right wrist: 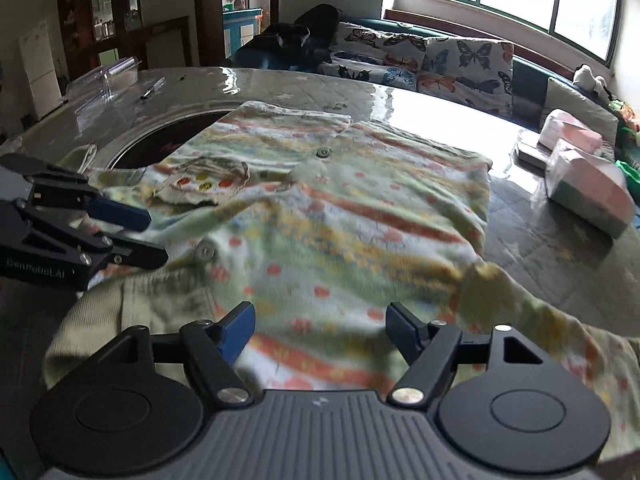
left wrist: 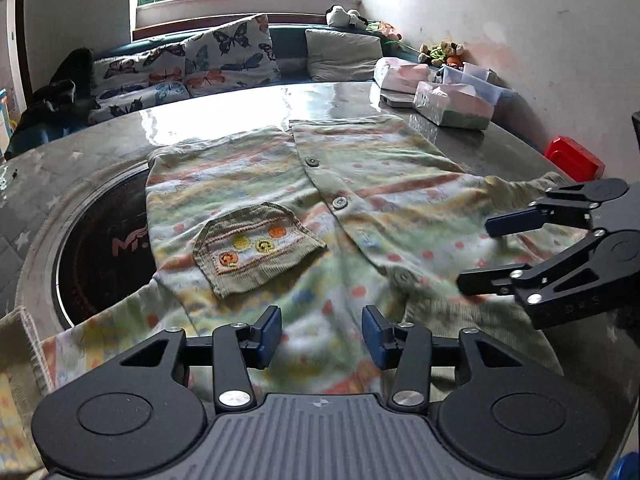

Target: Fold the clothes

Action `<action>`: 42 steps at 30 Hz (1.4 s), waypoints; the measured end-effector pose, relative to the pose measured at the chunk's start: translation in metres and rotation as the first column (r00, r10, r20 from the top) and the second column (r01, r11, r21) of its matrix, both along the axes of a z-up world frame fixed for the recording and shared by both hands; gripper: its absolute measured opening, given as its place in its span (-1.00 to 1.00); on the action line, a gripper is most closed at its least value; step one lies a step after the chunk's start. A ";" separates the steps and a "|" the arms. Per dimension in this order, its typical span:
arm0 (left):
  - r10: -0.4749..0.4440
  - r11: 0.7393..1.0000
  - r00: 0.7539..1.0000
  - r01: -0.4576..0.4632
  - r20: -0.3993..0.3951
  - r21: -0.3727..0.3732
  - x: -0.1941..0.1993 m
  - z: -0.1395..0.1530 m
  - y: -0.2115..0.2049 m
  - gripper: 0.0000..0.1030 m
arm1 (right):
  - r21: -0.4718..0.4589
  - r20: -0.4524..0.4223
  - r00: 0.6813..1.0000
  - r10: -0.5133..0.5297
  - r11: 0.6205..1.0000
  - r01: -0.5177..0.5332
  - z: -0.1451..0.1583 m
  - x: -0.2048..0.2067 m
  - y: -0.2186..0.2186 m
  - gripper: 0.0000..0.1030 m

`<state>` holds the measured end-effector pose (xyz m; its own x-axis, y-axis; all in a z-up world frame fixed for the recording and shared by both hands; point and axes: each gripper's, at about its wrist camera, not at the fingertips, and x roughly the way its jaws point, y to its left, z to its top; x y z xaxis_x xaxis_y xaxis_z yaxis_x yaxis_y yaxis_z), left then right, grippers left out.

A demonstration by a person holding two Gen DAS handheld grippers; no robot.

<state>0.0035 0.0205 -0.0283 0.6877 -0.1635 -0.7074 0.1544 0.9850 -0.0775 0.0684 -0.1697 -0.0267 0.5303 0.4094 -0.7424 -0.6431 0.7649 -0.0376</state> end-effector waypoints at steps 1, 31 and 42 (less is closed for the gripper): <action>-0.001 1.000 1.000 0.001 0.002 0.001 -0.003 0.000 0.000 -0.02 | -0.002 0.004 1.000 -0.002 1.000 0.002 0.000 -0.004 -0.002 0.48; 0.291 0.947 0.957 -0.289 -0.007 -0.143 -0.051 0.016 0.077 0.36 | 0.095 0.015 0.805 -0.593 0.802 0.589 -0.012 0.080 -0.190 0.60; 0.455 0.884 0.890 -0.452 -0.002 -0.119 -0.070 0.007 0.130 0.38 | 0.085 0.046 0.819 -0.572 0.819 0.568 -0.016 0.081 -0.173 0.80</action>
<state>-0.0663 0.1506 -0.0211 0.7234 0.0931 -0.6842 -0.3036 0.9328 -0.1941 0.1490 -0.3424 -0.0428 0.7305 0.0643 -0.6798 -0.0892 0.9960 -0.0017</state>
